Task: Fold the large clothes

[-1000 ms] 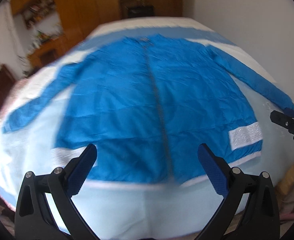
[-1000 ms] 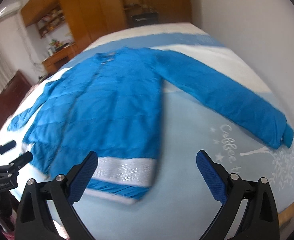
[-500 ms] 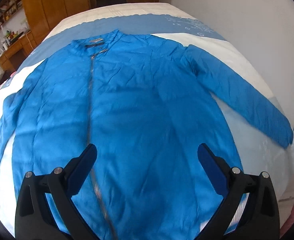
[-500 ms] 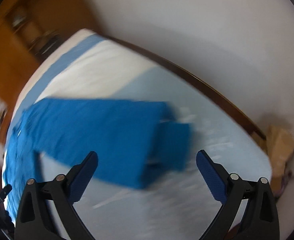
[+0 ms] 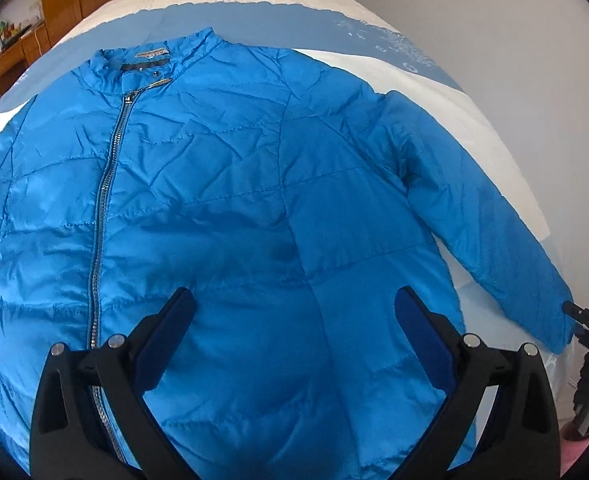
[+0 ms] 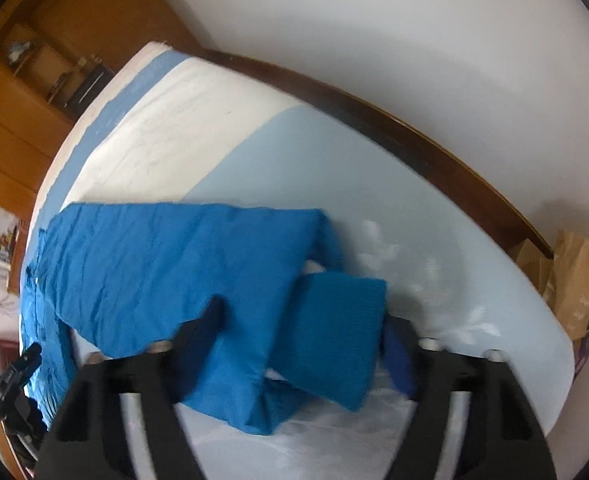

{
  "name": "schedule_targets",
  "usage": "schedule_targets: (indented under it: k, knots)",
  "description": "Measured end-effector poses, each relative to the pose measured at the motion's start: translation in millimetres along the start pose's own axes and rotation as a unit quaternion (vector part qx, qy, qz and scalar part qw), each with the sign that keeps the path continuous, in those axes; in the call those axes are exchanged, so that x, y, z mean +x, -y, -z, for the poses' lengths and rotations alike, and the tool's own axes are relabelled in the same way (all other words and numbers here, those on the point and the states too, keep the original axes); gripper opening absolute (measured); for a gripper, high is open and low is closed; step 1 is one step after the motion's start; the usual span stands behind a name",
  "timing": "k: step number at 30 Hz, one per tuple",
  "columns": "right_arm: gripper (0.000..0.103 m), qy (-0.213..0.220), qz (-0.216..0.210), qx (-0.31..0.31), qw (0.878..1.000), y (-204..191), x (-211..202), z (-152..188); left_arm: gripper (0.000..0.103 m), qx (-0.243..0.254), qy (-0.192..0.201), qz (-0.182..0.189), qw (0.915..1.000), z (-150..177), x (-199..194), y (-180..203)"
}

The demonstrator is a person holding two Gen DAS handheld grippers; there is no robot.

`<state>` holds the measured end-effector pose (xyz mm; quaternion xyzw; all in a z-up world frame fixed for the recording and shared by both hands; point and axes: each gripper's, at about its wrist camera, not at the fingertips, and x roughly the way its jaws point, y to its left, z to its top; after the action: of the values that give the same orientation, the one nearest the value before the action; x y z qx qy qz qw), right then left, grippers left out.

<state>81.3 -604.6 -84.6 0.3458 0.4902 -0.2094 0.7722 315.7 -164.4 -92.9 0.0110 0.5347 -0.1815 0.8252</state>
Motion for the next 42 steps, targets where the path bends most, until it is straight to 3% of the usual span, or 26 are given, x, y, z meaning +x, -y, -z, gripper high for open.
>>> schedule_targets:
  k: [2,5,7,11,15,21,29,32,33,35,38,42]
  knots:
    - [0.043,0.000,-0.012,0.000,1.000,-5.1,1.0,-4.4,0.094,0.003,0.006,-0.004,1.0000,0.0,0.5,-2.0]
    - [0.028,0.016,-0.037,0.006,0.999,-18.2,-7.8,-15.5,0.084,-0.003,0.007,-0.005,1.0000,-2.1,-0.1,-7.4]
    - [0.028,0.039,-0.068,-0.002,0.997,-33.3,-21.7,-24.6,0.073,-0.013,0.007,-0.004,0.9999,-4.9,-3.7,-13.1]
    - [0.027,0.085,-0.122,-0.048,0.988,-89.7,-49.6,-46.1,0.066,-0.043,0.024,0.001,0.9988,-11.1,-18.5,-28.7]
    - [0.027,0.087,-0.150,-0.115,0.978,-166.3,-49.2,-53.3,0.062,-0.058,0.041,-0.020,0.9973,-18.6,-30.9,-43.9]
    - [0.027,0.037,-0.166,-0.206,0.964,-277.5,-1.4,-40.5,0.053,-0.065,0.050,-0.042,0.9958,-31.8,-37.0,-68.4]
    - [0.028,-0.002,-0.181,-0.288,0.940,-367.1,42.3,-7.5,0.050,-0.094,0.054,-0.045,0.9930,-42.4,-34.3,-110.5]
    - [0.039,-0.043,-0.240,-0.313,0.918,-392.6,53.6,3.6,0.057,-0.105,0.058,-0.025,0.9925,-45.1,-35.1,-120.6]
    - [0.039,-0.064,-0.274,-0.315,0.906,-396.3,53.9,6.4,0.060,-0.108,0.060,-0.013,0.9922,-46.0,-36.0,-123.0]
    - [0.043,-0.080,-0.305,-0.316,0.895,-395.5,50.1,7.8,0.067,-0.113,0.064,0.006,0.9915,-45.8,-37.8,-124.6]
    - [0.043,-0.035,-0.277,-0.321,0.905,-382.2,34.5,3.3,0.075,-0.120,0.067,0.033,0.9900,-46.9,-38.6,-122.3]
    - [0.043,0.023,-0.194,-0.292,0.936,-351.0,26.2,-12.4,0.077,-0.115,0.039,0.062,0.9907,-54.5,-24.1,-106.3]
